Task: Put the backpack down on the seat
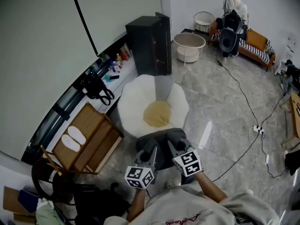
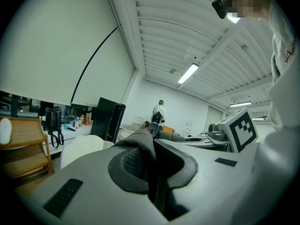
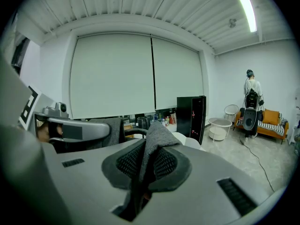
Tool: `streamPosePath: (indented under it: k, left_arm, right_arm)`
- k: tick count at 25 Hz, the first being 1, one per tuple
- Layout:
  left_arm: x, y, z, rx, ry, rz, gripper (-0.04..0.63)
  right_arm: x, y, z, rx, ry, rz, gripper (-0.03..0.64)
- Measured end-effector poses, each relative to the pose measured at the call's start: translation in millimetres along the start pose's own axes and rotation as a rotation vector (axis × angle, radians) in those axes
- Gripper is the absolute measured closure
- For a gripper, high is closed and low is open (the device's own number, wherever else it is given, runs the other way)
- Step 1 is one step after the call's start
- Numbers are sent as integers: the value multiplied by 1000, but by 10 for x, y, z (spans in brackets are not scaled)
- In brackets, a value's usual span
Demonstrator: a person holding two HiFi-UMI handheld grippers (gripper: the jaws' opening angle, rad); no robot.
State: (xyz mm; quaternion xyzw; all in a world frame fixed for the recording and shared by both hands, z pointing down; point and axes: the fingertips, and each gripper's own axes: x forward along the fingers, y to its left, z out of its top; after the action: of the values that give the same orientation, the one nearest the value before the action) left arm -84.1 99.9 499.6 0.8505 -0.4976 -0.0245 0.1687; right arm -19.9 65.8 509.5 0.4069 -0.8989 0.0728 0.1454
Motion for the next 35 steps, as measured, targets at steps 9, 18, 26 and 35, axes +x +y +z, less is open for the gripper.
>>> streamPosePath:
  k: [9, 18, 26, 35]
  left_arm:
    - [76, 20, -85, -11, 20, -23, 541]
    - [368, 76, -117, -17, 36, -34, 541]
    - [817, 230, -38, -20, 40, -45, 541]
    - [1478, 536, 76, -23, 60, -41, 541]
  right_arm:
    - [-4, -34, -138, 18, 20, -11, 568]
    - [155, -303, -135, 30, 16, -19, 568]
    - [485, -694, -29, 40, 3, -37, 568]
    - [1001, -1220, 38, 59, 14, -32, 568]
